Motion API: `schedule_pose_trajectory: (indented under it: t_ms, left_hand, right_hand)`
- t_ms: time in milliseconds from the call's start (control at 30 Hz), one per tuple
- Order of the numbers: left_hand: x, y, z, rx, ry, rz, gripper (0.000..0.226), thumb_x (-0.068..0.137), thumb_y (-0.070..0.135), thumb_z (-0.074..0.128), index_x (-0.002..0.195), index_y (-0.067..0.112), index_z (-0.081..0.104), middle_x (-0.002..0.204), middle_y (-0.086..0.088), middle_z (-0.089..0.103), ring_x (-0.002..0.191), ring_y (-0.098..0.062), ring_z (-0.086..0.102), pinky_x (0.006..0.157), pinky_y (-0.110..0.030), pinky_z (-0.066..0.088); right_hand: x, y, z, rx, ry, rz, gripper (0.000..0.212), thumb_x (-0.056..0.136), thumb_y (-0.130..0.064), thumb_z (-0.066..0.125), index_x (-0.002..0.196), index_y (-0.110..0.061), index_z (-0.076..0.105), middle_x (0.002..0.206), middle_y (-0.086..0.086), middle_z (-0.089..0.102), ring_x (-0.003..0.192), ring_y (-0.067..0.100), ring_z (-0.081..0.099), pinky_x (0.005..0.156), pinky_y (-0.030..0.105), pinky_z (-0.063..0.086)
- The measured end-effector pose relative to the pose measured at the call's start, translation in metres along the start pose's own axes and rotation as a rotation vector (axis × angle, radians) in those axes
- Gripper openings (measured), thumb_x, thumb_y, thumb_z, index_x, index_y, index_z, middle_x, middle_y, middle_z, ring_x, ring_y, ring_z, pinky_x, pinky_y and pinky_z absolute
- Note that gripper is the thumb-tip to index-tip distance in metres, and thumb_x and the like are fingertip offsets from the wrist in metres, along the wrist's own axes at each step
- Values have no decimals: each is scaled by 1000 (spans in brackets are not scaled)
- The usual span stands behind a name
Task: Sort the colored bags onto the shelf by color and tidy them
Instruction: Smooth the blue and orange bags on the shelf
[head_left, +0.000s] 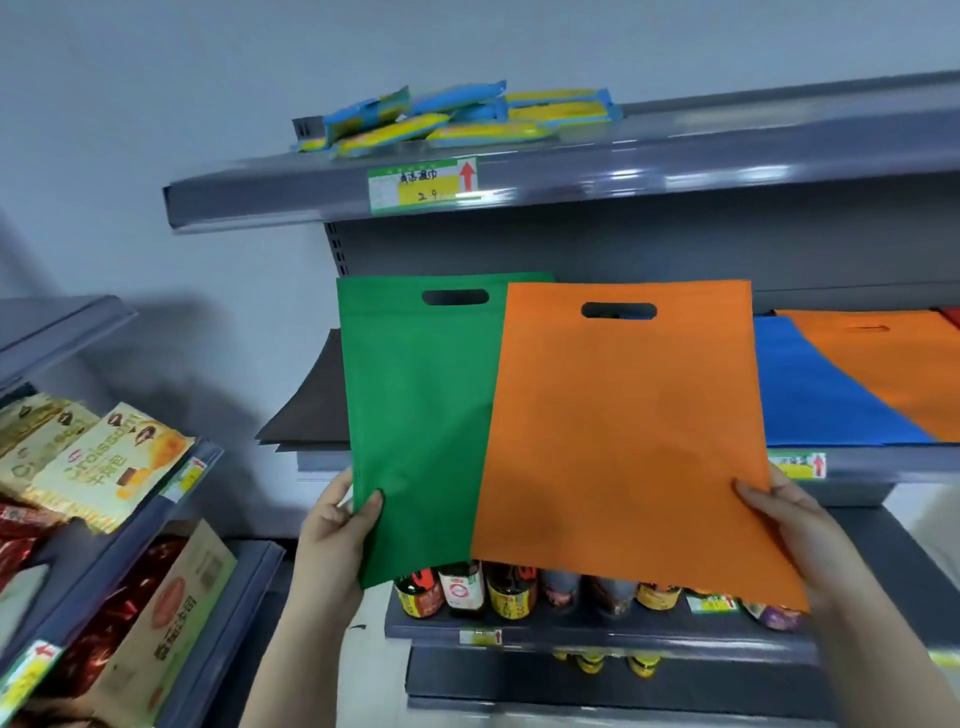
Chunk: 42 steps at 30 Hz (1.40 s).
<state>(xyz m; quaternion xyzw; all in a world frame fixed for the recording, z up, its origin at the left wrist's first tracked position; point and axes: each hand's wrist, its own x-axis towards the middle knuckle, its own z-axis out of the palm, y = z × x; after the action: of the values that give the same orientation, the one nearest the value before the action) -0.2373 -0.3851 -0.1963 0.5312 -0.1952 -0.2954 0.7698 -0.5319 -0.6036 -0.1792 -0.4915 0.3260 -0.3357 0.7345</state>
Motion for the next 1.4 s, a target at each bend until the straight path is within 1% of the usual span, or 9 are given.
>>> schedule_pose_trajectory:
  t_ms: [533,700,833,967,1033,1133,1233,1300,1400]
  left_hand:
    - [85,-26,100,157,-20,103,39,90,-9,50,120,13,61,94,2,74,91,-16,69,71,-29,58]
    - [135,-41,113,293,19,24,40,87,-8,56,109,23,67,100,-4,72,100,-26,65,90,-44,51]
    - [160,-46,123,652,41,3,36,84,-5,62,114,15,63,107,-9,69,102,-27,62,87,-38,51]
    - [167,-38,139,1307,131,272,49,82,9,69,128,9,54,121,-16,55,110,-34,49,86,-44,43]
    - [167,-35,155,1238,65,306,44,84,14,67,126,8,55,118,-11,57,114,-33,51,89,-40,43]
    - [158,-38,200,791,-114,121,25,91,16,60,115,11,60,99,6,62,109,-22,58,87,-25,44]
    - [145,-47,248,554,-260,-91,14,93,23,55,106,26,60,105,12,61,108,-12,56,101,-32,41]
    - [139,-56,273,501,-330,-127,22,90,16,59,106,33,62,112,12,61,109,-9,54,102,-30,37]
    - [132,-77,308,559,-351,-25,53,85,0,63,128,29,52,106,11,67,102,-6,61,88,-25,45]
  right_hand:
    - [48,-42,-70,-5,215,-133,37,94,-1,43,122,-21,55,80,-3,74,63,15,70,45,27,53]
    - [88,-58,-81,-29,235,-147,35,94,-3,45,119,-24,59,86,-5,74,71,14,71,52,25,55]
    - [113,-66,-88,-31,208,-148,35,94,-2,45,109,-28,61,88,-3,74,72,15,71,53,25,55]
    - [127,-67,-101,-37,187,-137,34,93,-4,47,109,-30,61,91,-2,74,74,17,71,53,26,56]
    - [131,-67,-107,-37,170,-140,34,92,-2,46,108,-28,62,88,-2,74,72,16,71,54,26,56]
    - [137,-68,-114,-22,148,-148,35,92,0,43,108,-26,62,88,-1,74,72,16,71,55,25,55]
    - [138,-74,-125,-5,129,-151,36,92,0,43,111,-25,61,89,1,74,74,17,71,56,25,55]
    - [140,-81,-140,-3,128,-151,37,91,1,44,112,-24,61,90,2,74,74,17,71,56,24,55]
    - [138,-94,-170,20,109,-170,33,84,-7,57,114,-21,62,93,6,73,76,19,70,58,27,56]
